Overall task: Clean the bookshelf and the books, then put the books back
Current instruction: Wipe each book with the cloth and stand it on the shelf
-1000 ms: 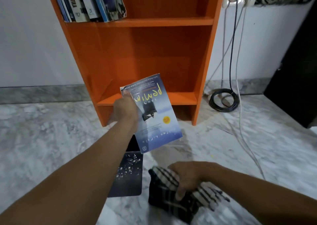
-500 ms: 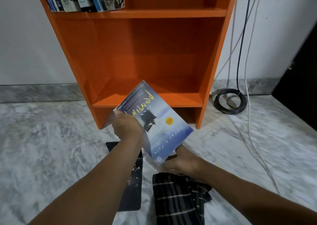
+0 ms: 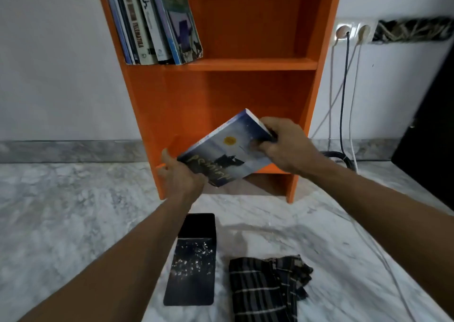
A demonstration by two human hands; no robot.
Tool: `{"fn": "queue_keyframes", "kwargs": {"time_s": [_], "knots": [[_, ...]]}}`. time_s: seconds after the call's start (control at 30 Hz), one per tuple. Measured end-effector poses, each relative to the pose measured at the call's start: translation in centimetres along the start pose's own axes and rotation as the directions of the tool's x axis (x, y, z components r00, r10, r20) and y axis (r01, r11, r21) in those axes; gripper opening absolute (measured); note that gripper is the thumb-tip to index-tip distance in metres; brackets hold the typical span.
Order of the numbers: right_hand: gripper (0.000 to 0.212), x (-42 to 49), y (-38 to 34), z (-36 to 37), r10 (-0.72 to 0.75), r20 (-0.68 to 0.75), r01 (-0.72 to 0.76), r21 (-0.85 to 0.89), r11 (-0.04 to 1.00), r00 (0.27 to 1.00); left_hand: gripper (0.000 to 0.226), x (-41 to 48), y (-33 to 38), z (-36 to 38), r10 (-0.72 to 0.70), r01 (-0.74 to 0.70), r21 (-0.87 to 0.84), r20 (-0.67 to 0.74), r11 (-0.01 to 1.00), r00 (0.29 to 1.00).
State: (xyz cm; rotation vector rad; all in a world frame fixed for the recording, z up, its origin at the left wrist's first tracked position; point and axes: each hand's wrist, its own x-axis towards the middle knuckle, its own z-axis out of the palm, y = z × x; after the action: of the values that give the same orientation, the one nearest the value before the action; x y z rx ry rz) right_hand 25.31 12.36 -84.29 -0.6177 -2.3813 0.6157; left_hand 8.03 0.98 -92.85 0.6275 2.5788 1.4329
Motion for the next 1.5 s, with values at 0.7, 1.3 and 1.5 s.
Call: {"fn": "queue_keyframes", "kwargs": {"time_s": [0.7,1.3,1.5], "knots": [[0.014,14.4,-13.1,-1.7,0.360,-0.072,-0.256,0.576,0.776,0.930,0.024,6.5,14.4,-13.7,0.383,-0.330,-0.310,0.132,0.892,0.914],[0.012,29.1,-5.5,-1.1,0.299,0.095,-0.297,0.579,0.759,0.949,0.013,12.5,19.0,-6.0,0.252,-0.276,-0.015,-0.364,0.961,0.897],[0.013,32.0,-5.3,1.1,0.292,0.169,-0.331,0.626,0.706,0.941,0.017,13.5,19.7,-5.7,0.251,-0.242,0.080,-0.465,0.967,0.849]]}}
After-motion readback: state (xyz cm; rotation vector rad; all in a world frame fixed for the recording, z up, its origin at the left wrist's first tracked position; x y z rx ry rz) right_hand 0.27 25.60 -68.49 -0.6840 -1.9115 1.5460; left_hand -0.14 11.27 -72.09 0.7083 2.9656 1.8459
